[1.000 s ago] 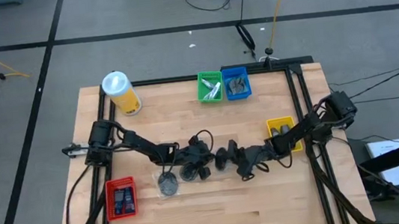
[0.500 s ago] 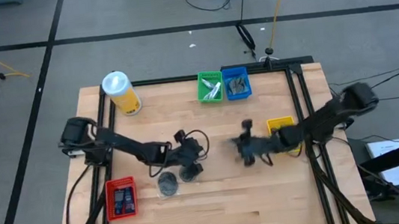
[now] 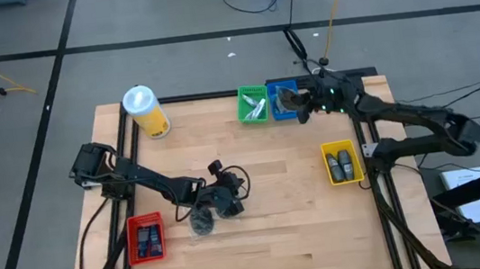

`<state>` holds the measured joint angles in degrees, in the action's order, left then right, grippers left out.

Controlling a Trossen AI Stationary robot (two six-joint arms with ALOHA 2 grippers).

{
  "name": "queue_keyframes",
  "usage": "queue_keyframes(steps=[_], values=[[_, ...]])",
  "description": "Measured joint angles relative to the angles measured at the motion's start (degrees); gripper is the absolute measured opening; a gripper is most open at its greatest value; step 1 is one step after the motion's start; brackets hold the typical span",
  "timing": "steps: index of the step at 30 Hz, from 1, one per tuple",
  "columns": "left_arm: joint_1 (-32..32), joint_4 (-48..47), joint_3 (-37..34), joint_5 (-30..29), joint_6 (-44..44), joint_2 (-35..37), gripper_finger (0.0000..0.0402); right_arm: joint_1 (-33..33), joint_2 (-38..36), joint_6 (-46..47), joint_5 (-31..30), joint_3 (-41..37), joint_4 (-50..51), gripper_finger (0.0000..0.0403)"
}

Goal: Pick & Place Travel size toiletries
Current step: Put the black hairbrush into the blue basket

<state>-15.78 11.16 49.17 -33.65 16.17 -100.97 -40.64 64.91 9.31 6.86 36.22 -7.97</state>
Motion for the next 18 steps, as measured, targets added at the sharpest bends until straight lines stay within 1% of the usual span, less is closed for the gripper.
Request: queue_keyframes(steps=[2, 3, 8, 9, 13, 18], values=[[0.2, 0.9, 0.0, -0.2, -0.7, 0.0, 0.0019, -3.6, 4.2, 2.1, 4.9, 1.3, -0.4, 0.0028], [0.2, 0.8, 0.0, -0.3, -0.9, 0.0, 0.0019, -5.1, 6.4, 2.9, 5.9, 2.2, -0.5, 0.0027], [0.4, 0.9, 0.0, -0.2, -0.9, 0.0, 0.0019, -10.0, 16.4, 5.8, 7.1, 6.9, -0.6, 0.0034], [0.4, 0.8, 0.0, -0.1, -0.9, 0.0, 0.0019, -10.9, 18.0, 6.4, 8.5, 7.9, -0.5, 0.0036], [0.4, 0.7, 0.0, 0.2, -1.0, 0.0, 0.0019, -12.7, 23.5, 9.3, 16.5, 11.3, -0.6, 0.0039], [0.3, 0.6, 0.0, 0.2, -1.0, 0.0, 0.0019, -12.6, 28.2, 10.2, 17.3, 13.3, -0.3, 0.0037]])
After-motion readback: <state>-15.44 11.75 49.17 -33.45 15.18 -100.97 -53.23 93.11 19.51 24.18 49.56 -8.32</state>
